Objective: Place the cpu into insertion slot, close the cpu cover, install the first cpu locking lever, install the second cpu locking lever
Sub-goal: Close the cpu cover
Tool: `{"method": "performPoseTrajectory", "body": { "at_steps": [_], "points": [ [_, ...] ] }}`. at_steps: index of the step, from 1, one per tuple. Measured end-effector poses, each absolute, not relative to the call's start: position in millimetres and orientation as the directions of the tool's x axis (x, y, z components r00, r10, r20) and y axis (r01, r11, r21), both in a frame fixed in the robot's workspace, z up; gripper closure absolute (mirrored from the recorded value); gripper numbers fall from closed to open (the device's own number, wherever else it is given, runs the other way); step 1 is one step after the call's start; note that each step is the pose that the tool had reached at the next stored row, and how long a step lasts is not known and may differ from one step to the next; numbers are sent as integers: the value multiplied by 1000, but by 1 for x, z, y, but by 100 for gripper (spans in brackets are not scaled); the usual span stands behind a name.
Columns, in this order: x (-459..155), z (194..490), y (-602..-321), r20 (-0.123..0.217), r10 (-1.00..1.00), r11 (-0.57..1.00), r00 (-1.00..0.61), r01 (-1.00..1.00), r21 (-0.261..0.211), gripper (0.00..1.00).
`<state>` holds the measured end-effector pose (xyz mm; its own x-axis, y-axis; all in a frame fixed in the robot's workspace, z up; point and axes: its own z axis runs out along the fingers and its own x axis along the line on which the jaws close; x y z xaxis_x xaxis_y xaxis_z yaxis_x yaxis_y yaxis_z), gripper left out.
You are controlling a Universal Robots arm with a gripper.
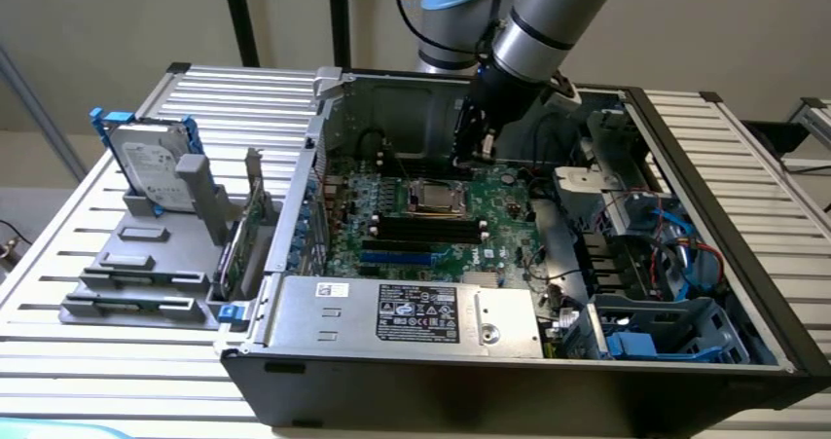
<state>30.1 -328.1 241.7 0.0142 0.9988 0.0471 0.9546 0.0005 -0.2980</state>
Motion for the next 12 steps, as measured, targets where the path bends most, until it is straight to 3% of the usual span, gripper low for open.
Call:
{"method": "performPoseTrajectory", "body": {
  "at_steps": [12],
  "points": [
    [2,230,-341,47,999,1,15,949,-316,89]
  ]
}}
